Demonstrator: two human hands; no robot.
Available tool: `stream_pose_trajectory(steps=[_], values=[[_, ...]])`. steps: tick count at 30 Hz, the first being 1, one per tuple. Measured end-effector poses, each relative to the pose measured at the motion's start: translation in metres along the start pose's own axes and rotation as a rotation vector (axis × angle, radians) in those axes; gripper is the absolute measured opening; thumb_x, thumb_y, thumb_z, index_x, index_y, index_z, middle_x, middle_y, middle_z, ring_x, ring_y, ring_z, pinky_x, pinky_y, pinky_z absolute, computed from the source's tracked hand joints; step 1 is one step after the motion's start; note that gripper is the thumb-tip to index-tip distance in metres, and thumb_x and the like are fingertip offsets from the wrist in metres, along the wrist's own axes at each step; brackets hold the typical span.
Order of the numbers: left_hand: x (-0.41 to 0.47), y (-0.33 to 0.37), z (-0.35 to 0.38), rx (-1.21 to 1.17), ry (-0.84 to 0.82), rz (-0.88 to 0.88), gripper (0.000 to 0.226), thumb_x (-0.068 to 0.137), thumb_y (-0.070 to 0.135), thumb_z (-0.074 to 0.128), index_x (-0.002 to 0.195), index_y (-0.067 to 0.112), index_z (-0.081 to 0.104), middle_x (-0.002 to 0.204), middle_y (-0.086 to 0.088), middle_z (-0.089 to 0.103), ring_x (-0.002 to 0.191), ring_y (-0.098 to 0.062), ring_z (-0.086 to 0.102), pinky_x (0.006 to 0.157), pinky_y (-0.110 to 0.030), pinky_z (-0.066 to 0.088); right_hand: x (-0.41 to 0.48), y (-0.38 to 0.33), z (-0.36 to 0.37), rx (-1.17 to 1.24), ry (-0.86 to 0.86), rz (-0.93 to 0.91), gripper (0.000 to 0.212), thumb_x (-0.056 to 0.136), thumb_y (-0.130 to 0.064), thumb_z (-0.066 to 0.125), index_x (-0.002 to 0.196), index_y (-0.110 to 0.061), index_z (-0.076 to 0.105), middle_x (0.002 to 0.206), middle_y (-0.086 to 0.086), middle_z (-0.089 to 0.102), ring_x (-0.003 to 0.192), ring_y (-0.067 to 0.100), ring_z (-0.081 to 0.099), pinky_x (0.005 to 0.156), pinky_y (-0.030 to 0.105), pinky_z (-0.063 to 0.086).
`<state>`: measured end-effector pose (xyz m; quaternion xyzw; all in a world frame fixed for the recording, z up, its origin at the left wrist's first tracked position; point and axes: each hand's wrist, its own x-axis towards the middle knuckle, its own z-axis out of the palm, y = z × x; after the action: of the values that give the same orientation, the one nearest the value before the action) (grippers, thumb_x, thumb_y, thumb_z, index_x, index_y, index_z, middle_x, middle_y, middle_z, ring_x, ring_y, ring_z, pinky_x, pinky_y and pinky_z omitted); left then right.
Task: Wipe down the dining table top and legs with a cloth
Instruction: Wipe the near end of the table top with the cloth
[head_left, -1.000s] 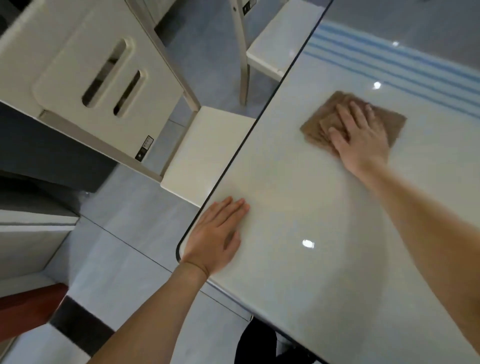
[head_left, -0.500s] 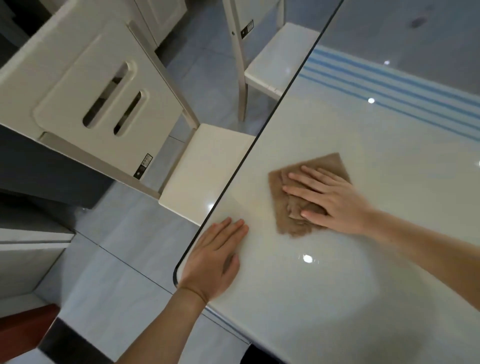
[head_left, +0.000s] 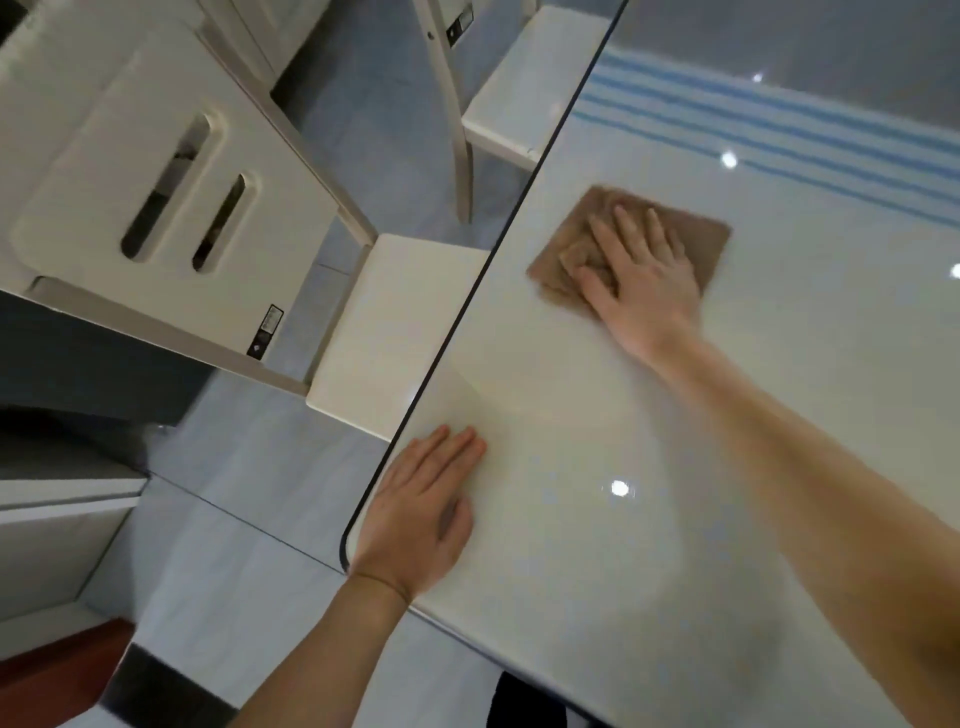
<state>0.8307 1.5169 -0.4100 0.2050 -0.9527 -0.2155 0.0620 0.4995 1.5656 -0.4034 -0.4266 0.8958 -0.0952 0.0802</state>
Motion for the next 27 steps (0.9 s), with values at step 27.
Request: stream_pose_trajectory(steps=[27], values=[[0.002,0.006,-0.005,0.002,-0.059,0.012,0.057,0.085,0.026,0.039,0.140,0.014,0.046,0.147,-0.004,0.043,0.140,-0.023,0.032,0.116,-0.043,0.024,-0.318,-0.071,0.035,0.044,0.034,0.189,0.062,0.091,-0.056,0.048,0.149,-0.035,0.036,0.158,-0.007,0.031,0.149,0.020,0.020,0.120,0.040,0.022]])
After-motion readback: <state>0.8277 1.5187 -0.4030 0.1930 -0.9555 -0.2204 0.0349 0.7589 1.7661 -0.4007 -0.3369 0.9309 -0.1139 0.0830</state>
